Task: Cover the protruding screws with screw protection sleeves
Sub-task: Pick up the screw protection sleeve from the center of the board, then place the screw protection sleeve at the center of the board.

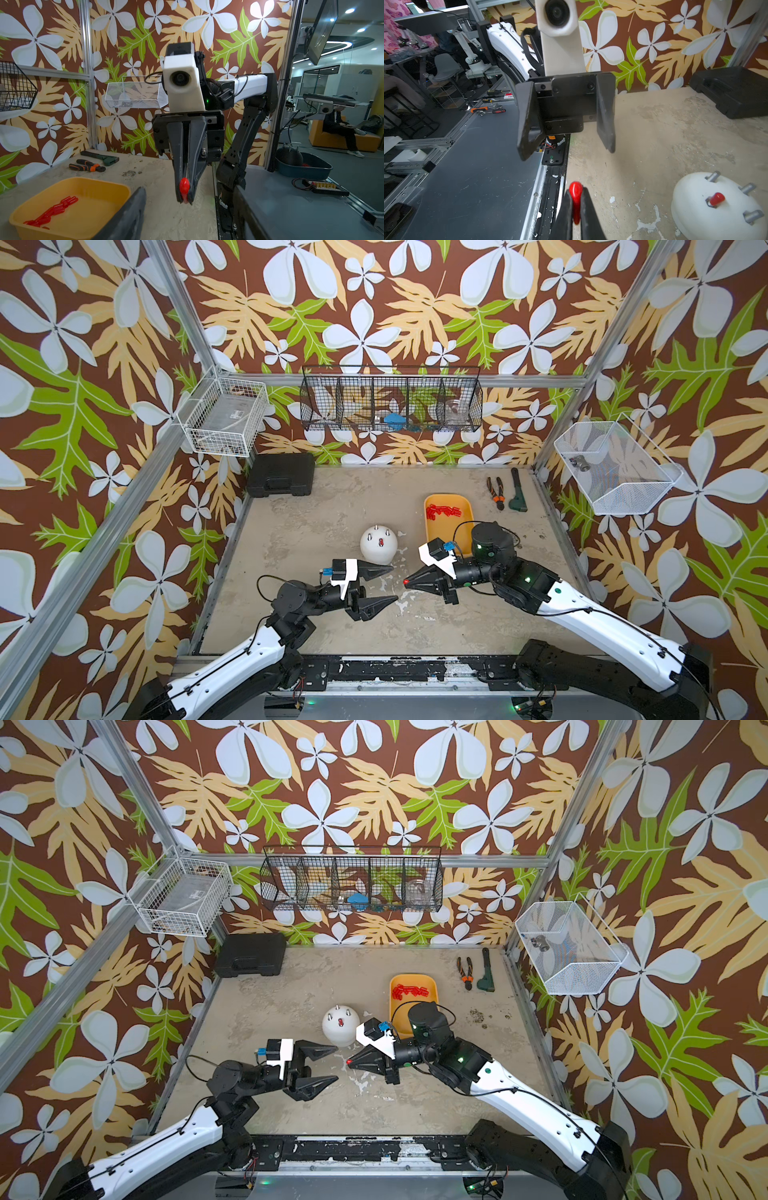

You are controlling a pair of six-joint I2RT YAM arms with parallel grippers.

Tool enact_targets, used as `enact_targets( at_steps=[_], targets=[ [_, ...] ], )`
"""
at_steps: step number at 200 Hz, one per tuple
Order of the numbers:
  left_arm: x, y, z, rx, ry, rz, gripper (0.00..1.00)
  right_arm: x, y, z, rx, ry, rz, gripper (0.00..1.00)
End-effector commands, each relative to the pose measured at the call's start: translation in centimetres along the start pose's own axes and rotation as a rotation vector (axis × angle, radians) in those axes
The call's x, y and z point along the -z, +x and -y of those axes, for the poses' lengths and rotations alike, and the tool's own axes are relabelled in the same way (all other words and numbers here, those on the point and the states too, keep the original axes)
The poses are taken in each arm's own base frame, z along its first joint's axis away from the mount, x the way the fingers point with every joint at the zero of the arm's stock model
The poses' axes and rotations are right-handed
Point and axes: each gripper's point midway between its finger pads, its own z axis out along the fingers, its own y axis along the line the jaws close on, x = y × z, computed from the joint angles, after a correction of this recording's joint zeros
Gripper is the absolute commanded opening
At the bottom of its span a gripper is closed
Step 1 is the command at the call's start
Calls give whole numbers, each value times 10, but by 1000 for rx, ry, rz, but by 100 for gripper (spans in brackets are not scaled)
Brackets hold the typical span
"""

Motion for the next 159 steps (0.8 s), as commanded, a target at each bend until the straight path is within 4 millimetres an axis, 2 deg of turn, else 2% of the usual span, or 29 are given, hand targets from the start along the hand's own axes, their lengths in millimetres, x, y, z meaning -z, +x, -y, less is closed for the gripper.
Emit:
enact_targets(
  at_steps=[1, 12, 24, 32, 53, 64, 83, 98, 112, 125, 159],
  targets=[
    [2, 5, -9, -28, -58, -14, 60, -8, 21, 39, -45, 187, -92, 10],
    [11, 9, -17, -46, -131, 8, 59, -12, 39, 55, -82, 250, -143, 9],
    [29, 14, -26, -69, -227, 62, 59, -16, 58, 73, -136, 339, -104, 9],
    [42, 15, -34, -73, -304, 111, 59, -18, 65, 78, -156, 364, -59, 9],
    [78, 38, -63, -43, -533, 146, 60, -17, 83, 93, -230, 459, 89, 10],
    [93, 49, -75, -30, -631, 142, 60, -24, 96, 98, -244, 484, 65, 10],
    [111, 59, -84, -27, -725, 146, 62, -48, 126, 99, -199, 513, -139, 9],
    [125, 66, -95, -16, -816, 138, 62, -59, 152, 103, -212, 533, -296, 9],
    [136, 71, -102, -15, -891, 118, 62, -66, 176, 98, -244, 506, -485, 9],
    [138, 71, -103, -17, -905, 111, 62, -64, 196, 95, -221, 551, -643, 8],
    [138, 74, -108, 9, -926, 104, 61, -53, 242, 84, -205, 541, -945, 8]
  ],
)
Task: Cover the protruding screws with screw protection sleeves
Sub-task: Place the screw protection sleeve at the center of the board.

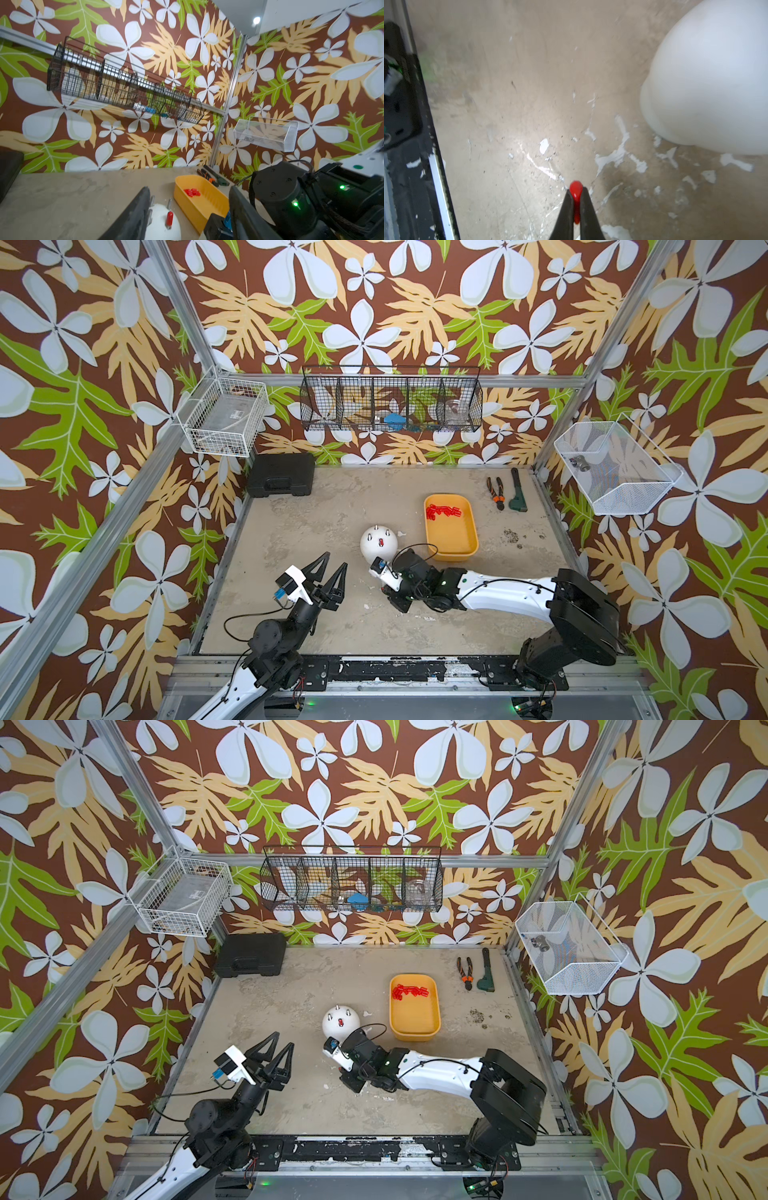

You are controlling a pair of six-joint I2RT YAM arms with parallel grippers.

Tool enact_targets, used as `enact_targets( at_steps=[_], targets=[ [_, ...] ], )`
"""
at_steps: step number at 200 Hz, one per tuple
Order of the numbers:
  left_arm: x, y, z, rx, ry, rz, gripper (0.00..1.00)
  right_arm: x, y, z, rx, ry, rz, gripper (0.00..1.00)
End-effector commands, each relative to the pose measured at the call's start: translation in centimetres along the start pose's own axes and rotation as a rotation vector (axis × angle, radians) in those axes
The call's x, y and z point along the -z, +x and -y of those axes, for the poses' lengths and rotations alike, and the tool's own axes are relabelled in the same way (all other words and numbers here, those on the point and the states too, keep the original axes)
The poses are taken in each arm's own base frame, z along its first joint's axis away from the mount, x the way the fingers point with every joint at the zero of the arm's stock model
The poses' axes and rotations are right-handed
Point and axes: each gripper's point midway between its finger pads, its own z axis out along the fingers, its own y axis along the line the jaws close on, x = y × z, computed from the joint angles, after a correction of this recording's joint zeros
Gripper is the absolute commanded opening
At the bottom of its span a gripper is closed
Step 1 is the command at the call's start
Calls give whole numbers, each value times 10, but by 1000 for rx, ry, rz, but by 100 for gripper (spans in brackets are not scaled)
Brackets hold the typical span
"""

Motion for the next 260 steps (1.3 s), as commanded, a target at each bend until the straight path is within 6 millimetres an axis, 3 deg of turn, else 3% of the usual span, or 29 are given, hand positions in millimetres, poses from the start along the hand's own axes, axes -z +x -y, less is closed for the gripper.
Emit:
enact_targets(
  at_steps=[1, 24, 57, 87, 108, 125, 183, 224, 260],
  targets=[
    [11, 69, -30, -34, -98, -153, 61, -2, 63, 16, 46, 102, -305, 8],
    [8, 61, -35, -47, -146, -156, 62, -9, 76, 15, 67, 90, -394, 9],
    [7, 49, -38, -90, -182, -155, 62, -18, 69, 10, 69, 52, -409, 16],
    [9, 49, -41, -92, -195, -152, 63, -20, 63, 8, 76, 38, -415, 41],
    [11, 52, -42, -87, -195, -152, 64, -16, 51, 9, 76, 46, -393, 47],
    [12, 54, -44, -91, -199, -158, 64, -15, 42, 6, 66, 18, -370, 48],
    [11, 57, -41, -97, -182, -170, 64, -17, 40, 4, 8, -70, -362, 41],
    [11, 60, -41, -101, -176, -178, 65, -13, 31, -4, -30, -133, -335, 43],
    [11, 62, -39, -110, -167, -180, 65, -17, 36, -4, -42, -130, -365, 42]
  ],
)
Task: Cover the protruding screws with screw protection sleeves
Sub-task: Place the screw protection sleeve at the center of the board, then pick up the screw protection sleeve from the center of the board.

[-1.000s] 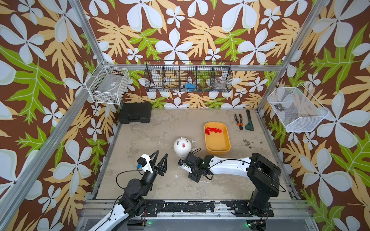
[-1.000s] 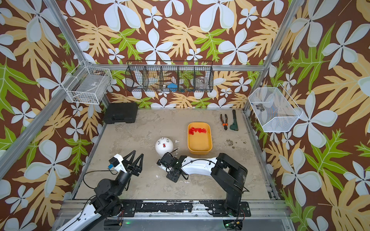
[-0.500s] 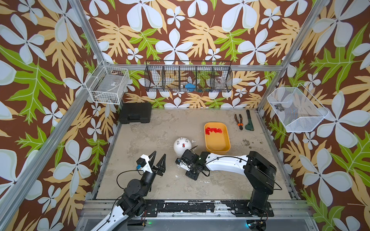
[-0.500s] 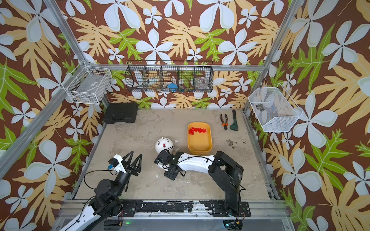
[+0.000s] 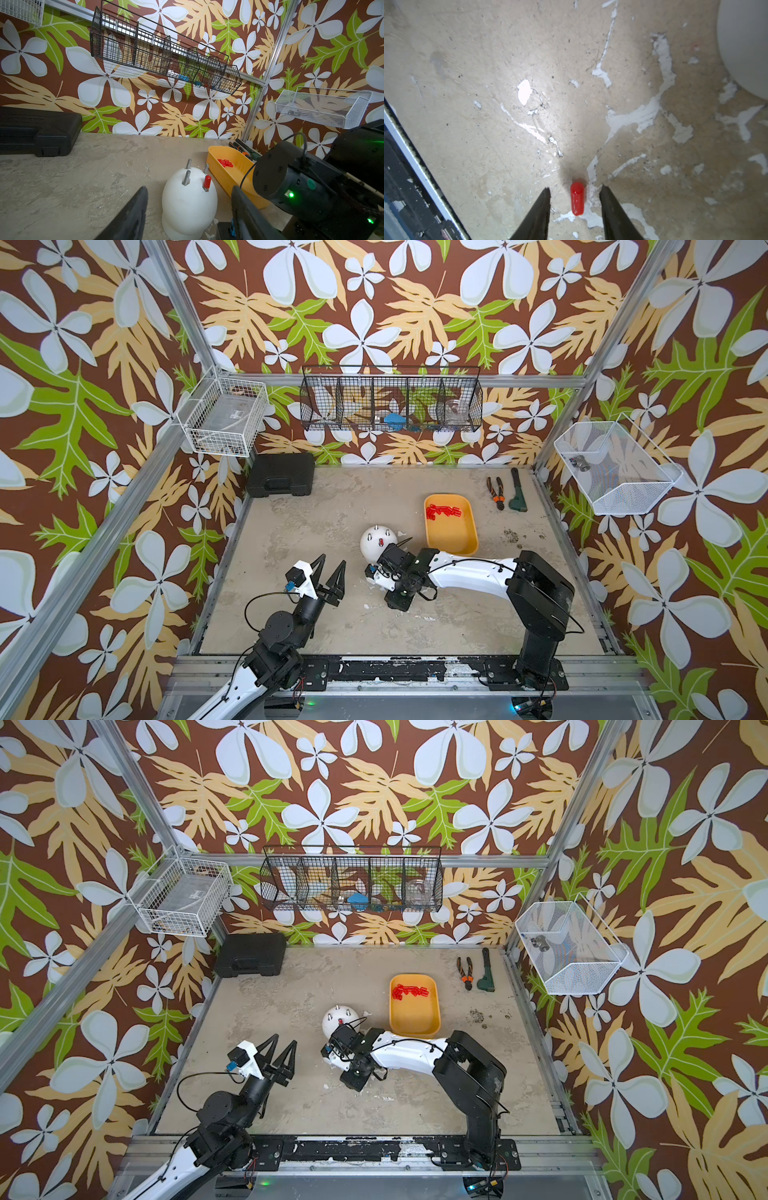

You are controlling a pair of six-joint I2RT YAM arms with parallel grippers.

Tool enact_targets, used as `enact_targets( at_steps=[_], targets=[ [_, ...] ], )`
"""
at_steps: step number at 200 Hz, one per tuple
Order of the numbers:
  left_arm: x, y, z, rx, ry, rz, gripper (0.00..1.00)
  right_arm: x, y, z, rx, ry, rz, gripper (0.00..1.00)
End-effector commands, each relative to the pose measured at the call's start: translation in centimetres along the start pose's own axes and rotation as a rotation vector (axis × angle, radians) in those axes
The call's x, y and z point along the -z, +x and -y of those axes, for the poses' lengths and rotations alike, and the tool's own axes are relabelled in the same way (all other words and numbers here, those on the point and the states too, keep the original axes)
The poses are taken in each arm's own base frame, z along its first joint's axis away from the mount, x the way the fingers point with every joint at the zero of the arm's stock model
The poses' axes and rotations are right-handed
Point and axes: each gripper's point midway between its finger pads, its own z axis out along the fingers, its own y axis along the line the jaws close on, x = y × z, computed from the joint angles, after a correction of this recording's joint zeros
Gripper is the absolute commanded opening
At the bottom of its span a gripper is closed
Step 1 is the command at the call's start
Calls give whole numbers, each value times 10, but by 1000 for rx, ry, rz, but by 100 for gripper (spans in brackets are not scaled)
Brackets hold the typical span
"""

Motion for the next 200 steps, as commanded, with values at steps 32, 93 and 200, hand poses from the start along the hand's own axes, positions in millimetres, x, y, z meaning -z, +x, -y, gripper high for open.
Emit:
enact_targets(
  at_steps=[32, 93, 200],
  targets=[
    [1, 32, -4, -41, 10, -56, 65, -10, 7, -1, -35, -13, -47, 38],
    [1, 33, -3, -44, 15, -59, 65, -15, 11, 2, -34, 2, -65, 26],
    [1, 33, -2, -48, 24, -59, 65, -14, 8, 3, -35, 8, -71, 11]
  ],
)
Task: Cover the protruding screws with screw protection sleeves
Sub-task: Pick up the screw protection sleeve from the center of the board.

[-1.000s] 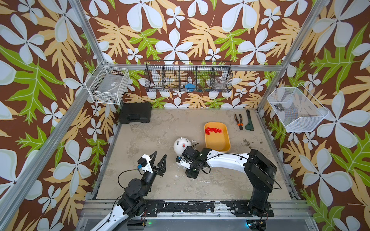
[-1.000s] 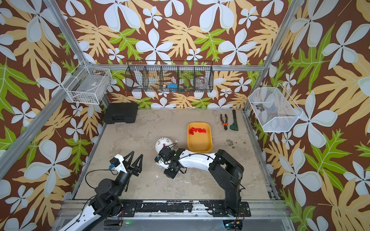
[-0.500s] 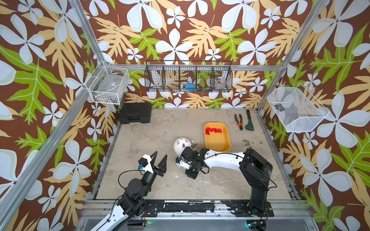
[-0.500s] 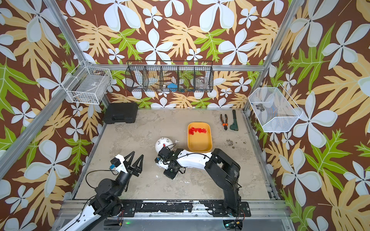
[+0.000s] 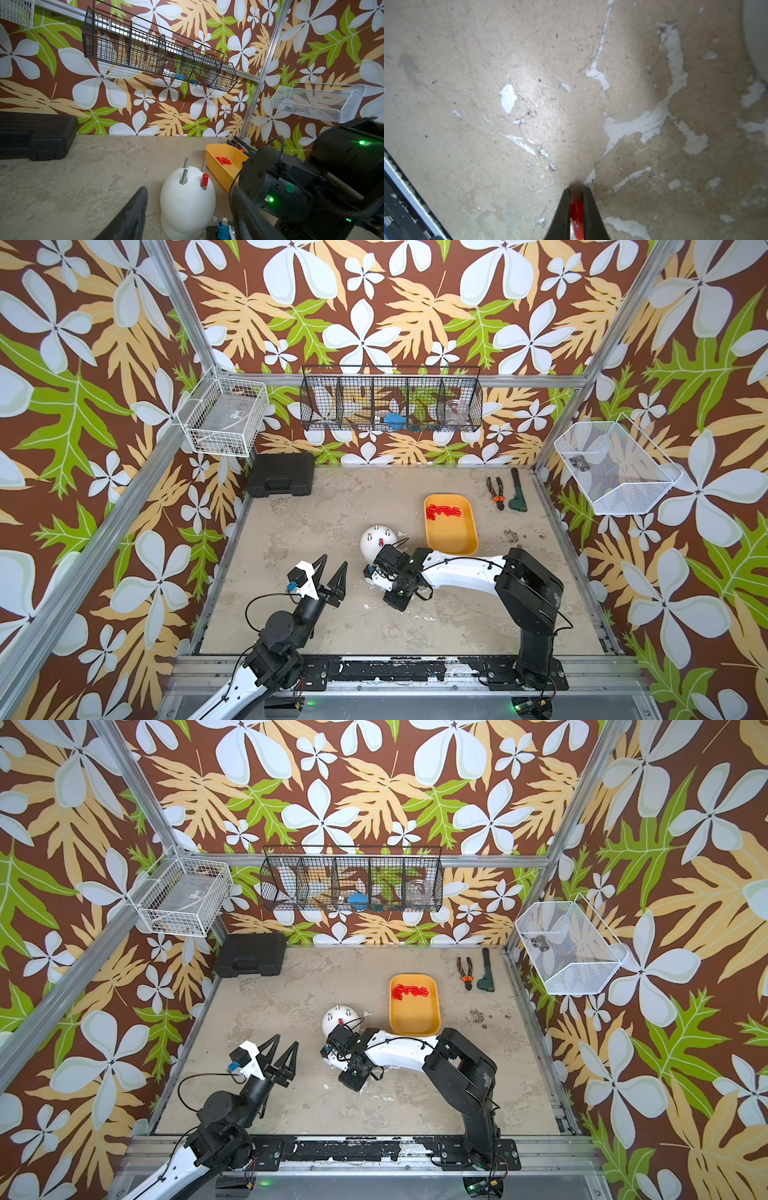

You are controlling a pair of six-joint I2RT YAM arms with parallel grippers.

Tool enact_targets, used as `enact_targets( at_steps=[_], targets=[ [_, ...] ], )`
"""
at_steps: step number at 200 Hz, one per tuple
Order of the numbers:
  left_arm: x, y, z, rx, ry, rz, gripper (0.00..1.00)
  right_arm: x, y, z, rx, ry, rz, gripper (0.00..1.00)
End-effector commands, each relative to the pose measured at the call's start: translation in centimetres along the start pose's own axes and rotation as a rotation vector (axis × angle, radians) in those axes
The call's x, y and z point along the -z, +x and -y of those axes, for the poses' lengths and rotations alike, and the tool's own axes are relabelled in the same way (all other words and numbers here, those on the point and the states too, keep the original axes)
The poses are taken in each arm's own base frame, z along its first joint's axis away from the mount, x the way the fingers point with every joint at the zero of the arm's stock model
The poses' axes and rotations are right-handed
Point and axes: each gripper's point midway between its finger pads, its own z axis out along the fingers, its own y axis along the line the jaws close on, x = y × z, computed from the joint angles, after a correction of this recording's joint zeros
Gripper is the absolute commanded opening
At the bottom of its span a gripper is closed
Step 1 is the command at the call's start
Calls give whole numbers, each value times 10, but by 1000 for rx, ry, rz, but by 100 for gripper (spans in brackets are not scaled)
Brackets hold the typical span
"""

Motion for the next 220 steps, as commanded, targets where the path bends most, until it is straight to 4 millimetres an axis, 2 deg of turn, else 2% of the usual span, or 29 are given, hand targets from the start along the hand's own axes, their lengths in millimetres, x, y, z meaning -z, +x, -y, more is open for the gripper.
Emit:
enact_targets(
  at_steps=[1, 60, 95, 114, 136, 168, 185, 201, 220],
  targets=[
    [2, 32, -4, -30, 4, -51, 65, -1, 6, -1, -10, -1, -29, 11],
    [2, 32, -5, -31, 3, -50, 65, 7, 2, -1, -9, 1, -12, 4],
    [1, 31, -5, -23, -1, -42, 66, 36, -20, -5, -8, -1, 79, 0],
    [1, 30, -6, -12, -5, -39, 66, 65, -43, -8, -16, -6, 180, 0],
    [0, 31, -5, -5, 1, -38, 65, 112, -75, -12, -70, -92, 351, 0],
    [-2, 30, -2, -2, 12, -39, 65, 188, -114, 12, -235, -228, 662, 0],
    [-2, 30, 1, -5, 30, -36, 65, 223, -123, 21, -307, -336, 809, 0],
    [-2, 27, 7, -7, 61, -31, 65, 251, -123, 27, -366, -467, 921, 0],
    [-1, 27, 11, -14, 83, -30, 65, 273, -119, 35, -412, -589, 1011, 0]
  ],
)
